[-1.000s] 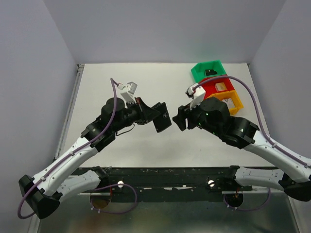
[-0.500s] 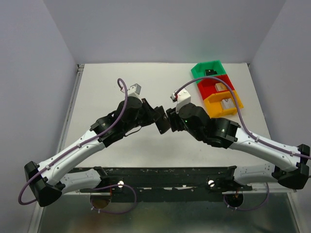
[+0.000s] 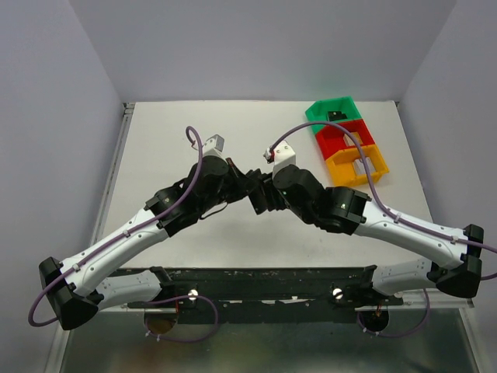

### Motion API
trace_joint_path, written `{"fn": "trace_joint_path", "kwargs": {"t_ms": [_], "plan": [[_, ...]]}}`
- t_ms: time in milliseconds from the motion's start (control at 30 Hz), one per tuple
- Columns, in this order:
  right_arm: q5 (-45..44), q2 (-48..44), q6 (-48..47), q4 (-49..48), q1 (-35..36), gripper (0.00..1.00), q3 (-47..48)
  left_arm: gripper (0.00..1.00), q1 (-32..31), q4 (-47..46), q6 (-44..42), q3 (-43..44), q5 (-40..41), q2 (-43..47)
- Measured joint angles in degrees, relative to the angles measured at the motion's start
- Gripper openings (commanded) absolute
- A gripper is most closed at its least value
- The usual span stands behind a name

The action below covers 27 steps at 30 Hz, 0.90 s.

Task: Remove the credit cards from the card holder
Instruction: Open the card holder.

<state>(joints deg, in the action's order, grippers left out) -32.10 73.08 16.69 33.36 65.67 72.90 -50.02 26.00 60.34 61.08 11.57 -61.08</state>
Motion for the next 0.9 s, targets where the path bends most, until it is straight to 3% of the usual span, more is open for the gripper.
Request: {"fn": "trace_joint_path", "kwargs": {"t_ms": [433, 900], "plan": [[0.00, 2.08, 1.49, 0.09, 0.02, 0.56, 1.05, 0.00, -0.48, -0.22, 0.42, -0.02, 0.63, -0.02], [-0.33, 4.24, 2.84, 1.38, 0.02, 0.41, 1.95, 0.00, -1.16, -0.59, 0.44, -0.63, 1.05, -0.17]]}}
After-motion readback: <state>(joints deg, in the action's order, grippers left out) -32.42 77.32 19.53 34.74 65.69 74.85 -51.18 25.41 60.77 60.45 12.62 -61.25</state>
